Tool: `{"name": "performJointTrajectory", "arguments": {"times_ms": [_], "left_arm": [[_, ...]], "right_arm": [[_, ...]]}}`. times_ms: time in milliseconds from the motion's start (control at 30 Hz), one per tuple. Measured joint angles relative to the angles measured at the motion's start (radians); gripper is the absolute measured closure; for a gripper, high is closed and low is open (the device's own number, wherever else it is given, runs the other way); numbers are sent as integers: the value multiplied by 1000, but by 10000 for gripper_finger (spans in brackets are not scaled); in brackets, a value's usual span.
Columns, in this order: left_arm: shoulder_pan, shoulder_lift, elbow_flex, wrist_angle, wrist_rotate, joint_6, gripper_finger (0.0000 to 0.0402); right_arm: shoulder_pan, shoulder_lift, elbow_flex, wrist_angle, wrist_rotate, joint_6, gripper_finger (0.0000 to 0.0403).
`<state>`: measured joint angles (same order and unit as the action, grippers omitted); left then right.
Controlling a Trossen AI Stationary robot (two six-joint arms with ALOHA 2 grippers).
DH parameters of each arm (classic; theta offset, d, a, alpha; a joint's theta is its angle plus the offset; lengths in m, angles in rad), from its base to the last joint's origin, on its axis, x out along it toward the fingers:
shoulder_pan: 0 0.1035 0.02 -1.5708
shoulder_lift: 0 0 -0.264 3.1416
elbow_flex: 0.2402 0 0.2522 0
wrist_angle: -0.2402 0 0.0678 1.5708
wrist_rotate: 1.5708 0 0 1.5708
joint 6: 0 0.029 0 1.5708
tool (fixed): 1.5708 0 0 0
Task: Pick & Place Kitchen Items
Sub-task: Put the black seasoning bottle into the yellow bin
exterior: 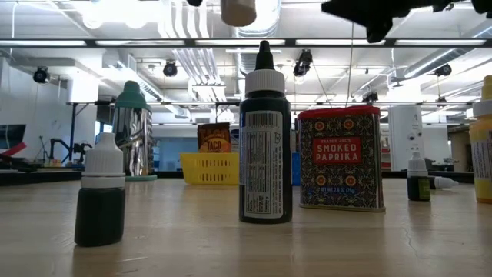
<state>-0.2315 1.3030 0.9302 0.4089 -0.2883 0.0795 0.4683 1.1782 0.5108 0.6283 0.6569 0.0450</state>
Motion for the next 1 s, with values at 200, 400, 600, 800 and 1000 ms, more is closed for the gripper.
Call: {"name": "performJointTrajectory", "arguments": {"times_ms": [200,400,600,800,1000], "left_arm": [[33,52,0,53,28,40,171],[32,93,38,90,96,76,171],[33,123,95,92,155,92,171],[33,154,147,90,166,133,171],[34,212,201,88,176,163,171]], "right_arm": [[1,85,97,5,-2,-36,164],[-4,148,164,-12,52,-58,110],[-6,180,189,-19,77,-50,83],[-8,188,198,-18,77,-48,72],[-9,186,199,-17,76,-49,84]]}}
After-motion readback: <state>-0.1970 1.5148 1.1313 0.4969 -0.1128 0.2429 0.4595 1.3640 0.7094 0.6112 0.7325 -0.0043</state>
